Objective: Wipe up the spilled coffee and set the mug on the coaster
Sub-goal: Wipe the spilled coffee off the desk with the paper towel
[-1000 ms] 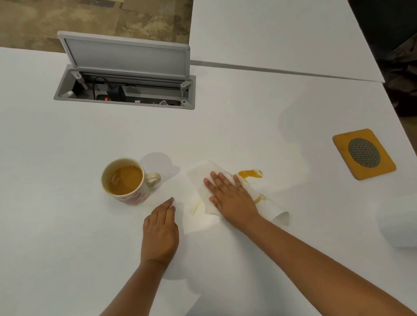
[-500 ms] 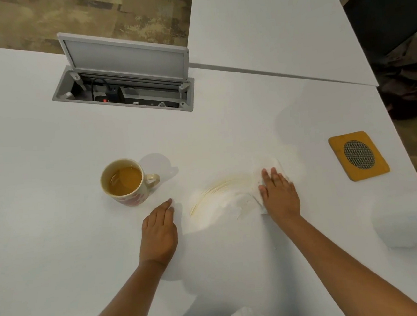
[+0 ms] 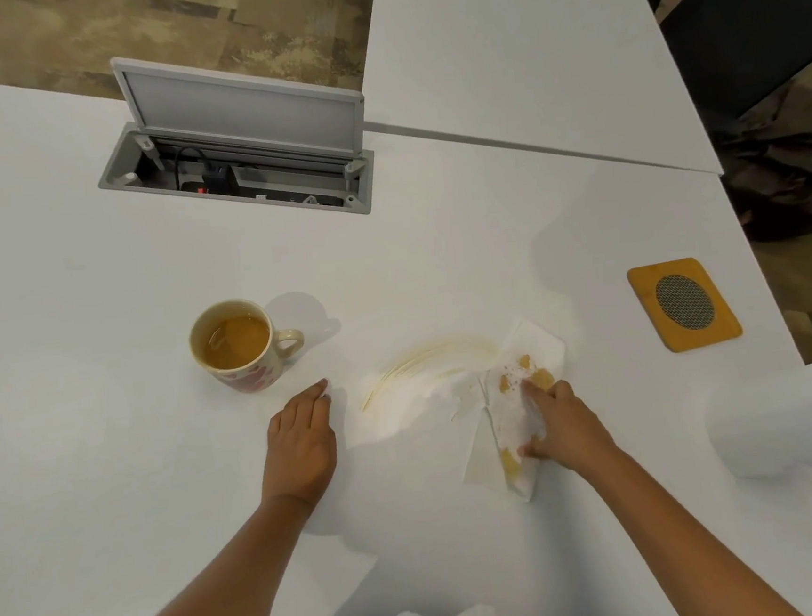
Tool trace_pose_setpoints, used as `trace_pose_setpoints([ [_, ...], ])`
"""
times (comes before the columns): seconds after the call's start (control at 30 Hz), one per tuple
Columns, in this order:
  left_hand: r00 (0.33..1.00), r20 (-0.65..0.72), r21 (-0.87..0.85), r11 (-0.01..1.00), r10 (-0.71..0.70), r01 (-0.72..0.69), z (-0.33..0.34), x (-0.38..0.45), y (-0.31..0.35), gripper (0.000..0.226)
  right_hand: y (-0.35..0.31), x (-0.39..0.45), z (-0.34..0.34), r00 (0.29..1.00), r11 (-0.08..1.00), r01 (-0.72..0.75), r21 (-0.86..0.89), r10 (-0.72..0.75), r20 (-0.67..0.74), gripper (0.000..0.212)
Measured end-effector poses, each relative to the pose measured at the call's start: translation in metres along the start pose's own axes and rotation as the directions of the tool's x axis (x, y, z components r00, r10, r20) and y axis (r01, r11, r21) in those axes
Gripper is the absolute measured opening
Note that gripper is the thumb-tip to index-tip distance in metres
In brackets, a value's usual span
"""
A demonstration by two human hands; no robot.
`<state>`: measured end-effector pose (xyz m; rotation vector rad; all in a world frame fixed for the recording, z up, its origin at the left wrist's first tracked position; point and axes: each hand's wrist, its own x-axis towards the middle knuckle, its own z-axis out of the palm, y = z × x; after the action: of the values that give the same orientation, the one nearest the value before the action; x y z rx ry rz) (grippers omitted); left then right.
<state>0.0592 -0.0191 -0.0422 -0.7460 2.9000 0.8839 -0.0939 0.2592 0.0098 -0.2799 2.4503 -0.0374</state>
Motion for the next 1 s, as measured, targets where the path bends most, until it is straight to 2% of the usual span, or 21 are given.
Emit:
trace_pose_setpoints([
  [0.07,1.0,0.01,0.042,0.999,0.007,-0.007,0.0,0.0,0.0,0.041,-0.003,-0.001,0.005,1.0,1.0,-0.009,-0.025,0.01,0.013,0.111],
  [0.13,1.0,0.016,0.081,0.996,0.019,-0.021,0.001,0.001,-0.001,0.041,-0.004,0.0,0.007,0.999,1.0,-0.023,-0.016,0.022,-0.034,0.106],
  [0.27,1.0,0.021,0.106,0.994,0.021,-0.023,0.001,0.001,-0.002,0.041,0.001,0.005,0.002,0.985,0.989,0.004,0.146,0.022,-0.172,0.072],
  [0.4,0.999,0.016,0.111,0.993,0.033,-0.034,0.0,0.0,0.0,0.043,0.004,0.017,0.001,0.958,0.978,-0.027,0.208,0.084,-0.273,0.04],
  [0.47,0.999,0.01,0.096,0.995,0.035,-0.036,0.0,0.001,0.0,0.041,0.003,0.021,-0.002,0.925,0.953,-0.032,0.302,0.143,-0.353,0.032],
  [0.57,0.999,0.01,0.077,0.997,0.032,-0.033,-0.001,0.001,0.0,0.039,0.003,0.022,-0.014,0.827,0.866,0.022,0.499,0.265,-0.496,0.028],
  [0.63,0.999,0.008,0.08,0.996,0.034,-0.034,-0.001,0.001,0.001,0.039,0.006,0.022,-0.022,0.783,0.841,0.042,0.539,0.308,-0.541,0.018],
  [0.67,0.999,0.009,0.084,0.996,0.033,-0.034,-0.001,0.001,0.001,0.039,0.008,0.023,-0.024,0.772,0.858,0.027,0.514,0.309,-0.555,0.022],
  [0.73,0.999,0.014,0.091,0.995,0.036,-0.037,-0.002,0.0,0.002,0.042,0.011,0.029,-0.022,0.79,0.892,-0.022,0.452,0.293,-0.539,0.045],
  [0.77,0.999,0.018,0.091,0.995,0.036,-0.038,-0.003,0.0,0.003,0.044,0.008,0.032,-0.018,0.823,0.906,-0.046,0.421,0.273,-0.498,0.053],
  [0.83,0.999,0.017,0.087,0.996,0.033,-0.035,-0.003,0.0,0.003,0.044,-0.007,0.039,-0.002,0.904,0.947,-0.065,0.316,0.189,-0.383,0.057],
  [0.9,0.999,0.011,0.089,0.996,0.032,-0.033,-0.003,0.0,0.004,0.045,-0.038,0.042,0.014,0.939,0.975,-0.023,0.222,0.098,-0.331,0.068],
  [1.0,0.999,0.01,0.1,0.994,0.035,-0.036,-0.004,0.001,0.004,0.045,-0.096,0.039,0.034,0.947,0.983,0.154,0.1,-0.118,-0.3,0.079],
])
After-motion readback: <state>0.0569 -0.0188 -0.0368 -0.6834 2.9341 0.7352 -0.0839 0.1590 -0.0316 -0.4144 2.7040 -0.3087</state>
